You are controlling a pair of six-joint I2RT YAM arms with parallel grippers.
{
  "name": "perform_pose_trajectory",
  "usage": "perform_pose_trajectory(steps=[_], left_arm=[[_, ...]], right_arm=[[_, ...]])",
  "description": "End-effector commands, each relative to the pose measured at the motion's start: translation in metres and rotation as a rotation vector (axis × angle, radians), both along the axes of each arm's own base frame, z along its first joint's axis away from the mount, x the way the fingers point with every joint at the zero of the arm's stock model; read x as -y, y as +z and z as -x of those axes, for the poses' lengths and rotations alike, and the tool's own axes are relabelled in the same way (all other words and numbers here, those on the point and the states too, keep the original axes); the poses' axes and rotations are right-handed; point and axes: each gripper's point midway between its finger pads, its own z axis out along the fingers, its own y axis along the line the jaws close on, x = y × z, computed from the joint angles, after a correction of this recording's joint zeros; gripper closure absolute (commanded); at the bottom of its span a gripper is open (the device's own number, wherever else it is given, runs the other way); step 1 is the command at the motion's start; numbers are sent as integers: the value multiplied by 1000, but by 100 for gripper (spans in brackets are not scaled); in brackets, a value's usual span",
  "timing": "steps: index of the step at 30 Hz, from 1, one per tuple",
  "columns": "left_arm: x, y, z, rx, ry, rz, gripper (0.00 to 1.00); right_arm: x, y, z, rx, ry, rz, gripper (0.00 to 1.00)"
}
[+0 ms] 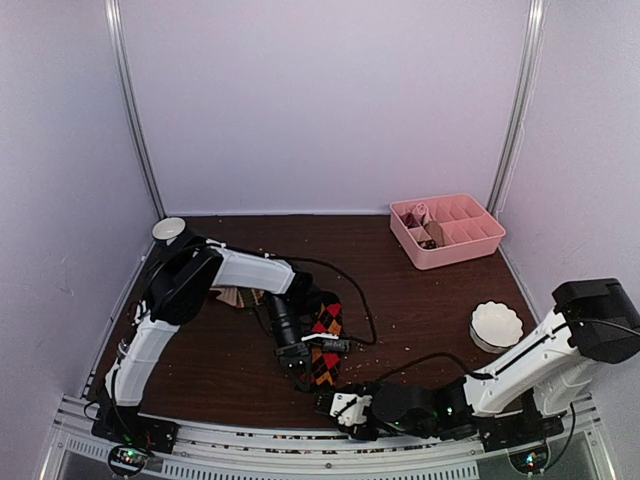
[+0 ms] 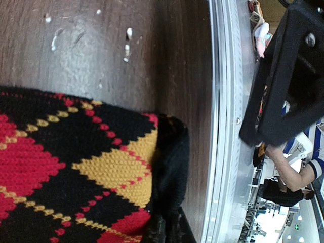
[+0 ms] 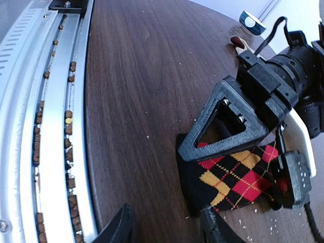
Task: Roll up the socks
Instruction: Roll the sock at the center of the board.
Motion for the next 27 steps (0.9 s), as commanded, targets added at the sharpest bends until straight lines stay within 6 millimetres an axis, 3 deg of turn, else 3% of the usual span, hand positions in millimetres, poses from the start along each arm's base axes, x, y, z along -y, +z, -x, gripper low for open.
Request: perform_pose_trajectory(steps=[1,10,21,27], left_arm=[[-2,-13,-5,-1,-4,-44,100],[-2,-15,-8,2,-12,-46,100],[-6,-12,-4,-10,-35,-40,100],[-4,-4,-6,8,-39,-10,96]], right_arm=[[-22,-2,-3,20,93,21,59],[-33,-25,-20,-4,105,81,62],[-18,-48,-41,-36,35,130,66],[-6,-69,-39,-143,8,170,76]])
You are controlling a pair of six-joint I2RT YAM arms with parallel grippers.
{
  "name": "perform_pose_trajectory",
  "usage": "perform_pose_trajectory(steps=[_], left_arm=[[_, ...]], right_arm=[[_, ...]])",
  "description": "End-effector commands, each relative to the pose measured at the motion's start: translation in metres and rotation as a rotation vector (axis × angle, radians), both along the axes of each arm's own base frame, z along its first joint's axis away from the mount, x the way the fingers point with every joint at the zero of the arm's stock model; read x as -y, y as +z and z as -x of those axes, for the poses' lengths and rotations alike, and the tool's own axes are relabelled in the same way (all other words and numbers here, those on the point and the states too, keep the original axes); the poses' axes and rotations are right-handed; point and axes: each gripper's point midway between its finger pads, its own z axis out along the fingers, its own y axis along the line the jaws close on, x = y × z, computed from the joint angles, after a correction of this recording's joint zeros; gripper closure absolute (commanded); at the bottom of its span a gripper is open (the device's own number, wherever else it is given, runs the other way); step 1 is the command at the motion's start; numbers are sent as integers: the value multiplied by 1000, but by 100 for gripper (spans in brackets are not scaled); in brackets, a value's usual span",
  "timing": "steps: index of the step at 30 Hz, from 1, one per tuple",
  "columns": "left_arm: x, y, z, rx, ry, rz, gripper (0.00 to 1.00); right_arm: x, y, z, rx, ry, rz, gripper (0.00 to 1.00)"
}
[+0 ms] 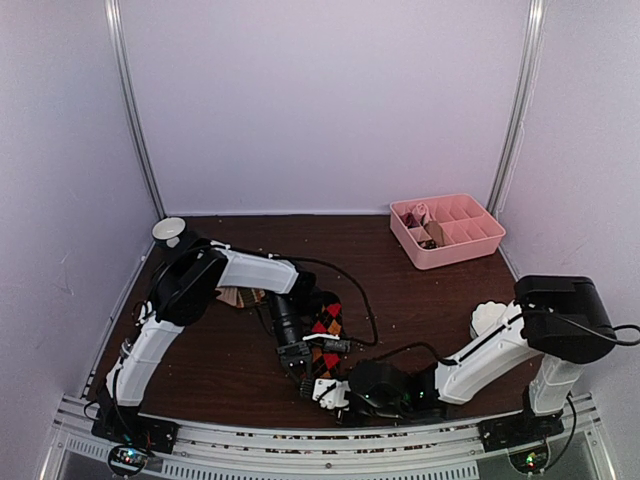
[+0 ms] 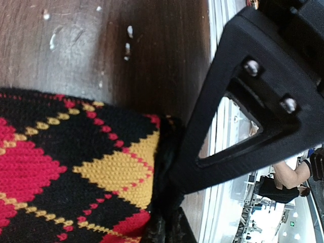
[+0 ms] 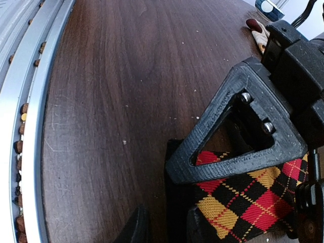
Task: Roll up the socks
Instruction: Roll the sock at the center of the board.
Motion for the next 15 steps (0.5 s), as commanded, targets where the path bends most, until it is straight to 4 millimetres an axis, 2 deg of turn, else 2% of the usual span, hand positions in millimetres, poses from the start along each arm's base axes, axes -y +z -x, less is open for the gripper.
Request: perform_pose_trajectory(steps=[1,5,9,12,13,15], left_arm=[[-4,-1,-5,40,-30,23,94],[-2,13,-6,60,-38,85,83],[0,37,-8,87,-34,177,71],[0,53,-15,153,-16,243,58],[-1,57,-17,180,-9,264,49],[-5,65,-24,241,18,290,45]], right_arm=[[20,-38,2,-121,-36,100,79],[29,-52,2,-223,-83,139,87],[37,-66,2,-301,-122,188,94],[37,-66,2,-360,-137,180,100],[38,-66,2,-380,-142,174,100],[39,-62,1,-418,-151,155,100]])
